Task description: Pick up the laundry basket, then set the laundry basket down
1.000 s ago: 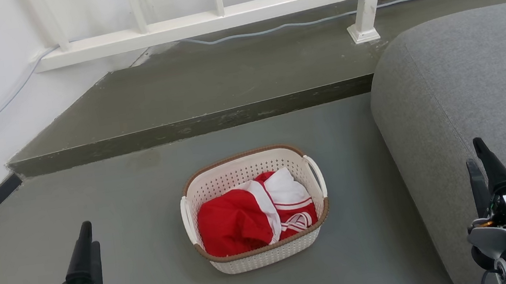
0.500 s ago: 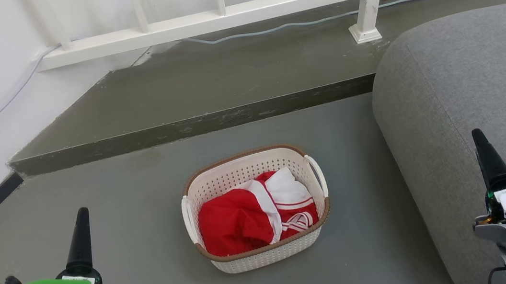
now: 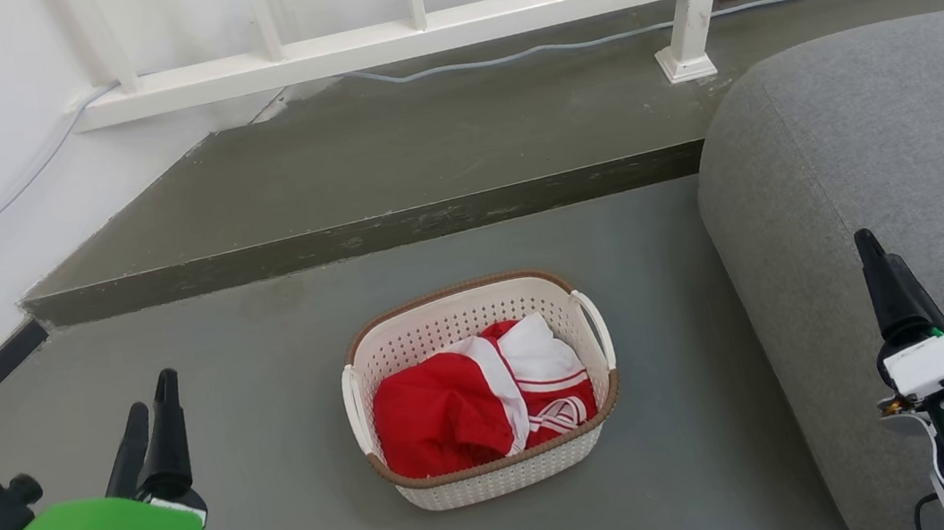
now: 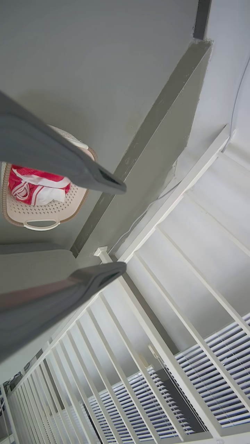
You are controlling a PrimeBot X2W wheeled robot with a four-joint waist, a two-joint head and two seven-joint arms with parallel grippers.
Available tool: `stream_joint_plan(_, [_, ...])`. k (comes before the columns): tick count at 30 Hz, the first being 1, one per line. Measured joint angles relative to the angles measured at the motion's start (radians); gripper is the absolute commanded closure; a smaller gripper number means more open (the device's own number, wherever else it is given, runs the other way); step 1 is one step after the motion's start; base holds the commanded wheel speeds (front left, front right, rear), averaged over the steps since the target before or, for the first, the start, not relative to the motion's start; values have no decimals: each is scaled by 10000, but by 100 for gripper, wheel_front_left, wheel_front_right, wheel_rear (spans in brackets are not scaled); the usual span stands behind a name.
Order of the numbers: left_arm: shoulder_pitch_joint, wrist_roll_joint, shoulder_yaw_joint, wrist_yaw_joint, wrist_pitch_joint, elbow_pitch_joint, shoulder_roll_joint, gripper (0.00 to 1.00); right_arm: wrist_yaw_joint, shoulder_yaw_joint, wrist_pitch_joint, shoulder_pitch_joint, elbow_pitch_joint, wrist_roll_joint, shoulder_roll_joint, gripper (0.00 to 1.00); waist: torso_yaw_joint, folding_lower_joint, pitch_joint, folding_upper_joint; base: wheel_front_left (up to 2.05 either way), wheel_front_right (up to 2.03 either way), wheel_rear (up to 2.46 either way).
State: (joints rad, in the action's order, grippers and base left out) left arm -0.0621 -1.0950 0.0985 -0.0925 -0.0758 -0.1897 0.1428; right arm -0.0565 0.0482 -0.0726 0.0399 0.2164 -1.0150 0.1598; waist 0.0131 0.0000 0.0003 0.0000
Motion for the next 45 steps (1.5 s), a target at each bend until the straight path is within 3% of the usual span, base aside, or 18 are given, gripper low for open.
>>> stream_joint_plan(11, [-59, 2435, 583, 493, -318, 397, 211, 0, 514, 644, -307, 5, -77, 1969, 280, 0, 30, 0, -15, 0, 0, 0, 0])
stream_joint_plan(45, [167, 6613, 1628, 1459, -1317, 405, 15, 0, 1294, 2034, -1310, -8, -144, 6366, 366, 0, 121, 0, 5, 0, 0, 0, 0])
